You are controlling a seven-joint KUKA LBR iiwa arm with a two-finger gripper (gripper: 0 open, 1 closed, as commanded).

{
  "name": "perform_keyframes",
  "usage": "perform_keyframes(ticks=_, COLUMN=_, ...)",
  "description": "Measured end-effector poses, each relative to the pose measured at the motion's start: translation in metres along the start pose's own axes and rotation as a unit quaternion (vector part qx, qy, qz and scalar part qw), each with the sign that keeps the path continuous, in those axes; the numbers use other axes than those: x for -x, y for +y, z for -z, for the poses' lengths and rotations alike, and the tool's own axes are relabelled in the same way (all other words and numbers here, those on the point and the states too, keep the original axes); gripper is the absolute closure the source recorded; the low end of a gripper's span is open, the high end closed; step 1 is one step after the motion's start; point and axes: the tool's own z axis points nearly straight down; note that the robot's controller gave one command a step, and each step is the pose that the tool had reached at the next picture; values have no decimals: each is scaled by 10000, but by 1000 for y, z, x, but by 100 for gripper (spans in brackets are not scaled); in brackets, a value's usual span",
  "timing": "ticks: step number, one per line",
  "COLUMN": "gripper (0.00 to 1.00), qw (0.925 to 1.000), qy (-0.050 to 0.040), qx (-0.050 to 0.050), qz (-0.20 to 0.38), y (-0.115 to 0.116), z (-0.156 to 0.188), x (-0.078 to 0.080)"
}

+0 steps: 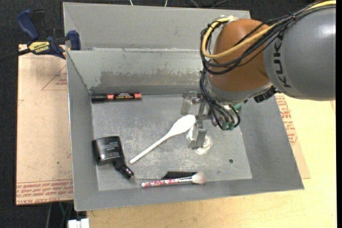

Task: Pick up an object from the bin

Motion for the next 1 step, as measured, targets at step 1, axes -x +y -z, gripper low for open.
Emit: perform_keyframes(ticks=1, gripper=0, qw=9818, qy=-7, qx=4, qz=1901, y=11, z=-103, x=35)
